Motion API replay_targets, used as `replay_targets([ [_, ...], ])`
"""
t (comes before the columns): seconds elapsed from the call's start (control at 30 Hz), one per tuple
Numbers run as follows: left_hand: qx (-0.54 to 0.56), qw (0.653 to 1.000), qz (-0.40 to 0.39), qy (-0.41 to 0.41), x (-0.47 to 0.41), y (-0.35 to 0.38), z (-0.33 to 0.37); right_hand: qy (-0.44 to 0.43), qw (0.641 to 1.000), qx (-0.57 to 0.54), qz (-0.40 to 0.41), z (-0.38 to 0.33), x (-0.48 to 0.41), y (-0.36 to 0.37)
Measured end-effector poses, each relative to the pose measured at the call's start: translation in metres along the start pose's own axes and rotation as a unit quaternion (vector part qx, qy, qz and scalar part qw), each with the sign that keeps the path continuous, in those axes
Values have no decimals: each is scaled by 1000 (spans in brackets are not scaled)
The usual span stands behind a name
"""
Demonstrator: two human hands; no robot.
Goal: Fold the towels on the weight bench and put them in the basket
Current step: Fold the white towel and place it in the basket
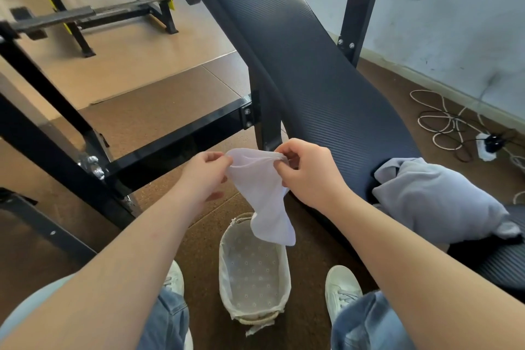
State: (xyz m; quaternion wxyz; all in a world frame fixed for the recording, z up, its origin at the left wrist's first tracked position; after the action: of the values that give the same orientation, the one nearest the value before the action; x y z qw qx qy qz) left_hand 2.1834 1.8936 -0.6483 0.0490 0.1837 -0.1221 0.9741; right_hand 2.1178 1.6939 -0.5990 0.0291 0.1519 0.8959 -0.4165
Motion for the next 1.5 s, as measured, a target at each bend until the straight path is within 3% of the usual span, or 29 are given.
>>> replay_targets([
  [0.27,-77,997,-25,-3,3,-1,-8,-13,999,-25,-36,-4,6,-4],
  [0.4,-27,998,14,51,5,-11,12,-13,995,73,-67,8,5,6],
  [0.5,-22,997,-11,77,10,-2,22,0,990,95,-99,18,7,18],
  [0.63,5,997,-75,26,14,14,12,34,998,-34,-49,28,3,9],
  [0.87,77,990,-116,-25,9,20,5,174,962,-187,-95,50,4,24],
  [1.13,44,977,-206,-25,10,25,3,202,960,-179,-78,51,4,16],
  [1.37,3,989,-148,-16,10,21,-5,188,960,-204,-24,51,2,-5],
  [1.5,26,997,-73,18,-1,6,-1,197,954,-220,-52,44,3,-2],
])
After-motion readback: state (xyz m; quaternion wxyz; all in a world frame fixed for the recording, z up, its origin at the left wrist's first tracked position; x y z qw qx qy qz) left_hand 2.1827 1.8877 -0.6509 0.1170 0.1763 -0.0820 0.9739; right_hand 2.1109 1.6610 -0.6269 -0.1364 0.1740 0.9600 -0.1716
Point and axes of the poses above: each hand's wrist, its own x-axis away from the middle knuckle, its own y-axis out of the palm, z = x × y, the point moved 10 cm from there along -x, towards the middle knuckle, and after that the axes turned 7 degrees about x, right-handed, at the moved point
